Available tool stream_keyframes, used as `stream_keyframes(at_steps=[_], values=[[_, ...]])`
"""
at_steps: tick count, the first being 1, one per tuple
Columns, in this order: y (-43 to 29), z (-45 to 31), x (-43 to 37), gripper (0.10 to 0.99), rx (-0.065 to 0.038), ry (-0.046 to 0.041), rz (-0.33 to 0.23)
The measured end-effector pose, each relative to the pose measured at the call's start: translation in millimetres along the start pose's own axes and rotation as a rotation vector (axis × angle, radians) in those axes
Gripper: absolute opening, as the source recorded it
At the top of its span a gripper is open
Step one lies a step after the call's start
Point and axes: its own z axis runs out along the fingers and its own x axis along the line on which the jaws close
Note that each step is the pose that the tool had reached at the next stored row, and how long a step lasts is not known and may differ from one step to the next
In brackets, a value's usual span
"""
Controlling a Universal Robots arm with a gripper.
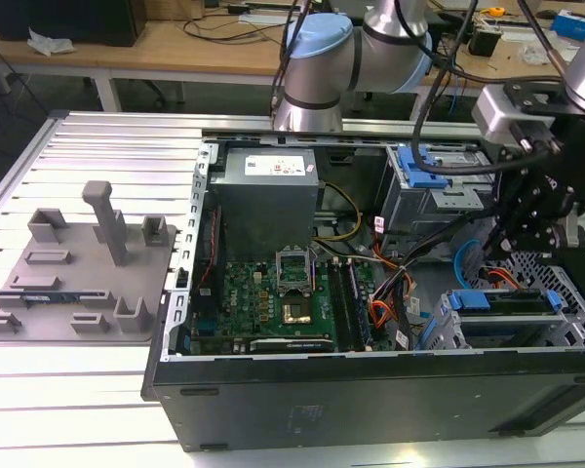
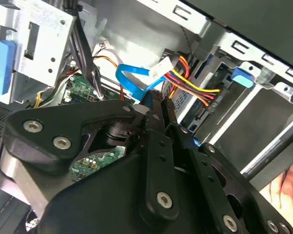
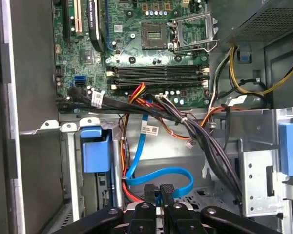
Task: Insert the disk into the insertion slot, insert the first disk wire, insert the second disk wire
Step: 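Insert the second disk wire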
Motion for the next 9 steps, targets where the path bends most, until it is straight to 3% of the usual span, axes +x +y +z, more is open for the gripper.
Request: stream_keyframes(at_steps=[3, 7, 9], values=[[-2.8, -0.3, 5.1, 0.161, -0.001, -0.0091, 0.000], [-3.0, -0.4, 5.0, 0.161, -0.002, -0.0091, 0.000], [-3.7, -0.4, 5.0, 0.161, -0.020, -0.0029, 0.001]])
